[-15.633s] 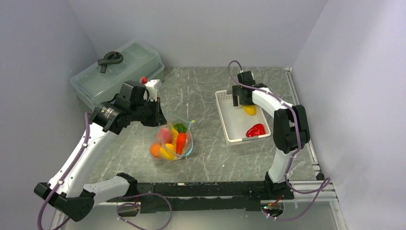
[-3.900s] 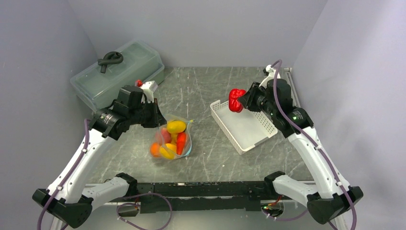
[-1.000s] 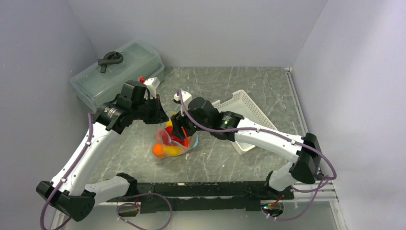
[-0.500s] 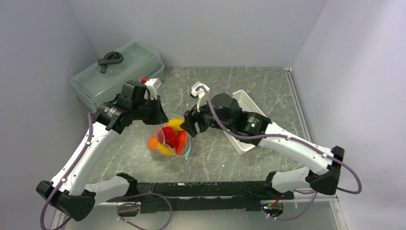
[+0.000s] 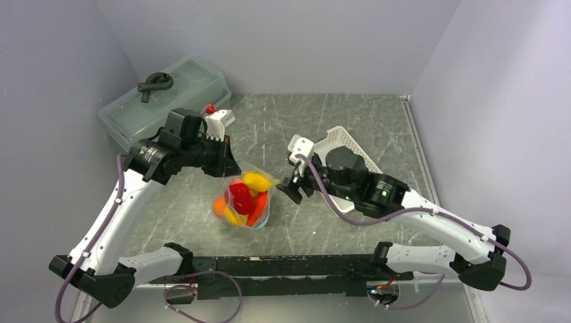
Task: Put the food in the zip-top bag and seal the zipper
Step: Zip the zipper food storage bag at the center of the board.
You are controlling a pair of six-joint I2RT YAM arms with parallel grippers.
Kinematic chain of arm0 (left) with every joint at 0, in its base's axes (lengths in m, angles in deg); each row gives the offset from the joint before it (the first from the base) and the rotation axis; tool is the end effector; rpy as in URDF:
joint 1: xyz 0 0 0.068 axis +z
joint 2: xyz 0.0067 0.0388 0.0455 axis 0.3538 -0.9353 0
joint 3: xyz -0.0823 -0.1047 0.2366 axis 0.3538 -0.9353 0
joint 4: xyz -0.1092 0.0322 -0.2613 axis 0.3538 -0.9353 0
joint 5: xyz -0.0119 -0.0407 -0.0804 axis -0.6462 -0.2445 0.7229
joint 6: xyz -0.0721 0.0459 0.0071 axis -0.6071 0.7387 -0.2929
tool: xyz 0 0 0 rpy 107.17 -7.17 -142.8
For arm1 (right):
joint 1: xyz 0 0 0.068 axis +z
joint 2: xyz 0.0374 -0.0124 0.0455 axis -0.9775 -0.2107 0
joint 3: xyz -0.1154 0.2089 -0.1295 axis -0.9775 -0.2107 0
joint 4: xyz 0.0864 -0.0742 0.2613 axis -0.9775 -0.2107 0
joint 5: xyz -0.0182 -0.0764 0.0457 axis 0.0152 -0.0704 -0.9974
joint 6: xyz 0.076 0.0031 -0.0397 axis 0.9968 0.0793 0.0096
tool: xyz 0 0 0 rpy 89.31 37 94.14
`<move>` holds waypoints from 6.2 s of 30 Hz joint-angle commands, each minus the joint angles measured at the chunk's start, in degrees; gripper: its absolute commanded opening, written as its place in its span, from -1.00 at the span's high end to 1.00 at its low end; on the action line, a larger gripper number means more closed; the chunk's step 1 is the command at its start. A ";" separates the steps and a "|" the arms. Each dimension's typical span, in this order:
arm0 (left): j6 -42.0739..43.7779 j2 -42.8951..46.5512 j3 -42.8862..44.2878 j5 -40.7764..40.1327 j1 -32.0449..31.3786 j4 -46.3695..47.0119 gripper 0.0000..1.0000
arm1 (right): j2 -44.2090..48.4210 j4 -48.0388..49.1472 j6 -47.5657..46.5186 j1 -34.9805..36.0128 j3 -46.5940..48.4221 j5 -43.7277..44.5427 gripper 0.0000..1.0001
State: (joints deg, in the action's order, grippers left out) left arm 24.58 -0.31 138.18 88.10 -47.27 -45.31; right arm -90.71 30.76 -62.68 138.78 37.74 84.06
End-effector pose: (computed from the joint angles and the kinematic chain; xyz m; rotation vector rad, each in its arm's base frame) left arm 0.2134 -0.1400 0.3844 0.4093 2.3789 -0.8394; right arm 0.1470 0.2601 0.3821 -1.0446 1.6301 0.6270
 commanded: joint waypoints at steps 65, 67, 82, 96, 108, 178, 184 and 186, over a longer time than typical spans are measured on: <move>1.36 2.70 11.22 31.29 0.18 1.78 1.00 | 14.55 19.29 -14.79 0.61 -12.62 -26.77 1.00; 1.90 2.75 10.81 30.34 0.18 1.13 1.00 | 14.29 15.76 -15.30 0.66 -10.78 -27.66 1.00; 7.38 5.57 9.63 22.70 0.18 -2.64 0.07 | 7.66 -6.87 -13.73 0.66 3.44 -29.84 1.00; 4.10 11.34 -0.71 36.98 0.18 14.27 -0.51 | -2.46 -18.26 -7.66 0.65 13.72 -30.55 1.00; 1.54 13.39 -8.76 37.28 0.22 24.65 -0.65 | -11.47 -23.86 -0.30 0.66 23.47 -30.97 1.00; 14.59 17.46 -10.75 31.87 0.17 20.68 0.52 | -27.59 -33.18 13.28 0.64 44.38 -27.26 1.00; 14.18 17.36 -11.27 31.66 0.16 21.50 0.31 | -27.78 -33.26 13.75 0.66 44.57 -26.92 1.00; 14.20 17.44 -11.25 31.44 0.18 21.51 0.29 | -27.87 -33.23 13.84 0.60 44.49 -26.92 1.00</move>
State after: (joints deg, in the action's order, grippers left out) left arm 37.89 17.14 125.90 119.51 -47.27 -25.52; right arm -119.18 -4.51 -50.31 139.29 79.27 56.78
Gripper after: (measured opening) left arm 0.345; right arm 0.010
